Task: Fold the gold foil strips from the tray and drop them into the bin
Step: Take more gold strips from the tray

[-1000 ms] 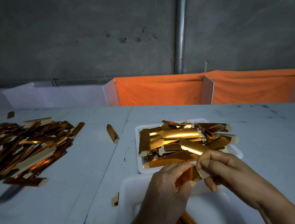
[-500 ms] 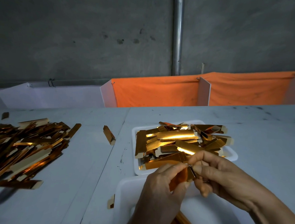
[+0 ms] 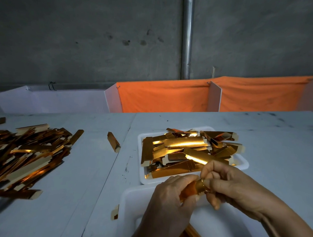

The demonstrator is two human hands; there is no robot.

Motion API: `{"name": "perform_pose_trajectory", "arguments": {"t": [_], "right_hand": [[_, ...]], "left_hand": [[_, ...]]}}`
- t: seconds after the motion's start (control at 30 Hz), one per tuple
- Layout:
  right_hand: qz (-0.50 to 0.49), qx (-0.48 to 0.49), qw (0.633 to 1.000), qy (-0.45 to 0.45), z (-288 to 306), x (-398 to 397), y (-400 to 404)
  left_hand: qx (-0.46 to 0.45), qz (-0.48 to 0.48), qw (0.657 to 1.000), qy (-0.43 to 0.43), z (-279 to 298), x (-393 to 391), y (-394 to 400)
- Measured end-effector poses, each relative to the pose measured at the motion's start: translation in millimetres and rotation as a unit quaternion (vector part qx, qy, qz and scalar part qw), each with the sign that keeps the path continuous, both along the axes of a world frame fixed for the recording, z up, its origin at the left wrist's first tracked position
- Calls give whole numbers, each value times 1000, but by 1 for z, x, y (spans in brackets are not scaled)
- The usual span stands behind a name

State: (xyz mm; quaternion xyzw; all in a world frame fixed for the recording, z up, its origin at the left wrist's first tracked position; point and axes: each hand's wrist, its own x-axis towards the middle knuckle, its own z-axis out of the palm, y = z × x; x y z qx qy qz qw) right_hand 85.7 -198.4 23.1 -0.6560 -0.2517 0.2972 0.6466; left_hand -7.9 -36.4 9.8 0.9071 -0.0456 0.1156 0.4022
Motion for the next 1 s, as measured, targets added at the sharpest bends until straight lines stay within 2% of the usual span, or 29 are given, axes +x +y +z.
{"name": "perform_pose_trajectory", "arguments": {"t": [0.17,0.33,0.57,0.87,1.0], "right_hand": [[1,-2,1000,-1,1,0,-1],[-2,-9,1000,-14,2,-2,-1],[-17,-47,995,-90,2,-6,3],[4,-103,991,-90,4,-5,0],[0,-100,990,-101,3,-3,0]], "left_hand": [[-48,14,998,27,3,1,1],[-57,24,998,22,2,-1,1],[-7,28,999,-21,0,-1,0],[84,-3,992,-95,-9,0,-3],[95,-10,989,-116,-10,2,-6]]}}
